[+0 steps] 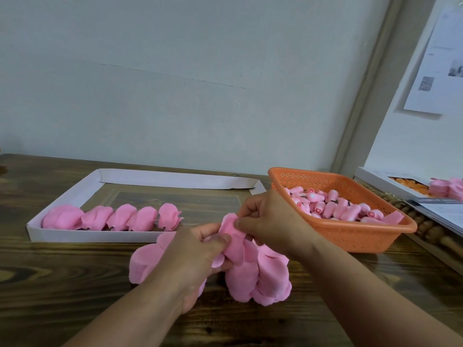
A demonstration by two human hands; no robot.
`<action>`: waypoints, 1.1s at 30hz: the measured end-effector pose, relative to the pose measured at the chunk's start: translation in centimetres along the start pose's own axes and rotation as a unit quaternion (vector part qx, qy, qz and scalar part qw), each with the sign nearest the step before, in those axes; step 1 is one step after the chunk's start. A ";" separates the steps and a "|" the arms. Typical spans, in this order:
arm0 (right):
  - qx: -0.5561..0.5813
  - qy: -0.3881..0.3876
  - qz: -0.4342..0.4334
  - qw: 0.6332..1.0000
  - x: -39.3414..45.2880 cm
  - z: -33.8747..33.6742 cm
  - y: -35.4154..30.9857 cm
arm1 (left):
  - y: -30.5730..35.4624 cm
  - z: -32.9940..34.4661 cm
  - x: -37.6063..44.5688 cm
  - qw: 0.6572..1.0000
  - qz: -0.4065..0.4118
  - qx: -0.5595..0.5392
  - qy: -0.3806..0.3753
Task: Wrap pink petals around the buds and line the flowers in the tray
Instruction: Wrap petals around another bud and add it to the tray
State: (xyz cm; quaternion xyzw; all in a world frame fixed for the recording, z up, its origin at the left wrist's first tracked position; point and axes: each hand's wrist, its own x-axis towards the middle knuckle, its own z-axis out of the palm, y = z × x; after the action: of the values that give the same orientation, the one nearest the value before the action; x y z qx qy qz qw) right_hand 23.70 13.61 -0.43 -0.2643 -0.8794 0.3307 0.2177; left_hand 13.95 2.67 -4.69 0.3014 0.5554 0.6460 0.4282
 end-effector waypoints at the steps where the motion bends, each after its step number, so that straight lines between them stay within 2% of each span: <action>1: -0.004 0.009 0.003 1.000 0.0 0.2 0.0 | -0.1 0.1 0.0 1.000 0.005 0.002 0.008; 6: 0.011 0.004 0.013 1.000 0.1 0.9 -0.1 | -0.5 0.2 0.2 0.999 -0.001 -0.007 0.042; 15: 0.187 -0.117 0.042 0.974 -0.2 -0.7 0.3 | 0.0 -0.5 0.4 0.999 -0.010 -0.044 0.028; 20: 0.232 -0.147 0.052 0.960 -0.2 -1.1 0.6 | 0.1 -0.7 0.4 0.998 -0.017 -0.042 0.035; 27: 0.105 -0.011 0.022 0.994 -0.3 0.8 0.1 | 0.5 -0.2 0.0 0.999 -0.011 -0.051 0.016; 30: 0.084 0.022 0.020 0.996 -0.1 0.8 0.1 | 0.6 -0.3 -0.1 0.997 -0.013 -0.072 0.010; 33: 0.093 0.053 0.030 0.994 0.1 0.5 0.4 | 0.7 -0.8 0.0 0.989 -0.037 -0.142 0.003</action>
State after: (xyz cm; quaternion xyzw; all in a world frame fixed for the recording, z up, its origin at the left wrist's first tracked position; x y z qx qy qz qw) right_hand 23.54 13.70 -1.05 -0.2867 -0.8234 0.4033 0.2779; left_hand 13.07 2.32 -4.21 0.2148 0.4696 0.7031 0.4888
